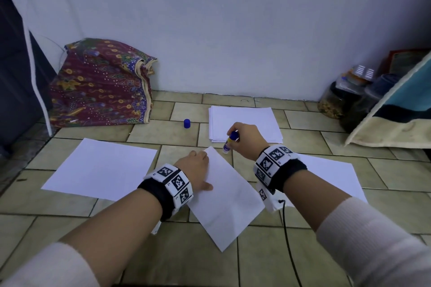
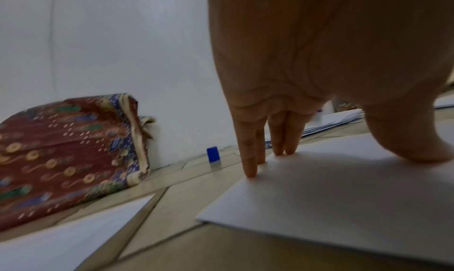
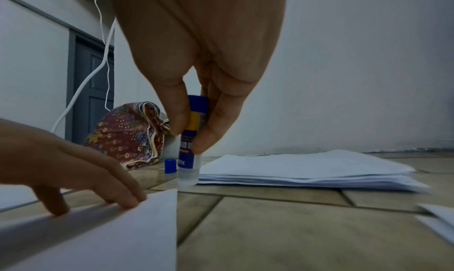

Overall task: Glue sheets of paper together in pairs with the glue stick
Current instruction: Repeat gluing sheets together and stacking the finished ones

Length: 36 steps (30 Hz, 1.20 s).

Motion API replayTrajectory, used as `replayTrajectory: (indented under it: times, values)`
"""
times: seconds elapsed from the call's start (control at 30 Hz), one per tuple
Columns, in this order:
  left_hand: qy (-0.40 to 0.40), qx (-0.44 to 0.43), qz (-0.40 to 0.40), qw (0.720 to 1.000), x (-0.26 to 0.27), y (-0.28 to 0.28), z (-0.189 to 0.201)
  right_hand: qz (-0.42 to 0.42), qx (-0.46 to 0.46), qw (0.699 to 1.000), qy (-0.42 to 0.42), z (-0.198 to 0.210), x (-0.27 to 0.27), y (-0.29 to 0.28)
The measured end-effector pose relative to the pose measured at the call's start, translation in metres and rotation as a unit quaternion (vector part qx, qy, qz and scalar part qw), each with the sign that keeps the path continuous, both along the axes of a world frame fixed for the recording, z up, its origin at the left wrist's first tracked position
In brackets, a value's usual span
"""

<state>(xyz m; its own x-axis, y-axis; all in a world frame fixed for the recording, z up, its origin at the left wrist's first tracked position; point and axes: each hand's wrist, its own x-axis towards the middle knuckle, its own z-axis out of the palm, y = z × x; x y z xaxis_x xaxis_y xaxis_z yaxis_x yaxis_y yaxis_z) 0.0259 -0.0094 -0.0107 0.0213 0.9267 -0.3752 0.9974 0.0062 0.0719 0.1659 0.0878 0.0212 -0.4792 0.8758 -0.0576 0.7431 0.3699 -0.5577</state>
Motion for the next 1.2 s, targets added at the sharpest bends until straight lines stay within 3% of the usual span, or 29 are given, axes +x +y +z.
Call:
replayTrajectory:
  times: [0.2, 0.43, 0.67, 1.2]
  values:
    - [-0.015, -0.003, 0.020, 1.000, 0.001, -0.002, 0.000, 0.029, -0.004, 0.999, -0.014, -0.008, -0.036, 0.000]
    - [-0.014, -0.007, 0.015, 1.000, -0.003, -0.003, -0.003, 0.094, 0.017, 0.987, -0.130, -0.002, -0.049, 0.000]
    - [0.001, -0.003, 0.004, 1.000, -0.002, -0.003, -0.004, 0.142, 0.020, 0.972, -0.187, 0.007, -0.024, -0.013]
    - [0.006, -0.015, 0.002, 1.000, -0.005, -0.005, -0.004, 0.175, -0.006, 0.966, -0.188, 0.009, 0.060, -0.060]
